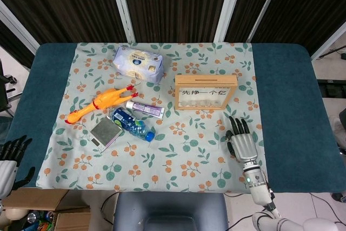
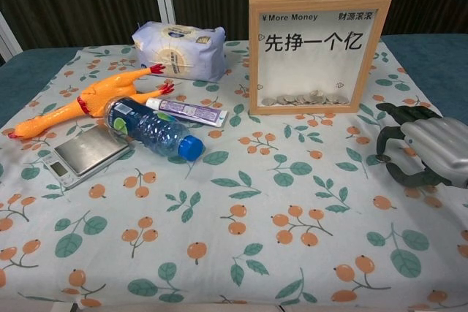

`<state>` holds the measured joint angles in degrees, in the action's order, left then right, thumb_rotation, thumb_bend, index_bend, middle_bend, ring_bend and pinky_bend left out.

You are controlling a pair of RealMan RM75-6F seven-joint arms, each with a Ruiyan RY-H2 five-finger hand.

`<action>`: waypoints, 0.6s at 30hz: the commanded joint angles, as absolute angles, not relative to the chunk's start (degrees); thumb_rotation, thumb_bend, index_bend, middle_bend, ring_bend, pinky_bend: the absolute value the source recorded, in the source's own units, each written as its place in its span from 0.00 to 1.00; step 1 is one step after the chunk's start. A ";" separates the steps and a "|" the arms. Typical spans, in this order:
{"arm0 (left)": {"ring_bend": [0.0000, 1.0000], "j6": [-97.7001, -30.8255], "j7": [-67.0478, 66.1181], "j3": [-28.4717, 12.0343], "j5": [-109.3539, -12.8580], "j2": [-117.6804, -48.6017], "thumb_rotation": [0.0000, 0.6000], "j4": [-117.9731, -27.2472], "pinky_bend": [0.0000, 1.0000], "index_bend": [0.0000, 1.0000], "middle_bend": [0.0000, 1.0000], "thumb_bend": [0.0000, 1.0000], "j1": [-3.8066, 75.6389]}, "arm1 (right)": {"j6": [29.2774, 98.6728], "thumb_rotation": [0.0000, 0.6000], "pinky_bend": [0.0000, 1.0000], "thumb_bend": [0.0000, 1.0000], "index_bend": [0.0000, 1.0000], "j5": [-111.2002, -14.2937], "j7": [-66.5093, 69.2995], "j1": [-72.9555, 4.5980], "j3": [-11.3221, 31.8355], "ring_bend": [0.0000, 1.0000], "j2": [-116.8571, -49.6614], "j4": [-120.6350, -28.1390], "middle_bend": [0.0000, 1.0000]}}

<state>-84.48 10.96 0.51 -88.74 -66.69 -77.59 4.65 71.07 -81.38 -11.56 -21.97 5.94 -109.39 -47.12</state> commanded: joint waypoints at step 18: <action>0.00 -83.83 9.74 0.43 -88.63 -66.26 1.00 -78.66 0.00 0.00 0.00 0.42 5.07 | 70.35 1.00 0.00 0.35 0.62 -81.68 -11.17 -22.45 5.83 0.00 -110.20 -45.94 0.03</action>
<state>-83.84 9.76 0.43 -88.63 -66.27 -78.64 5.06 70.32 -81.66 -11.19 -22.44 5.83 -110.17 -45.97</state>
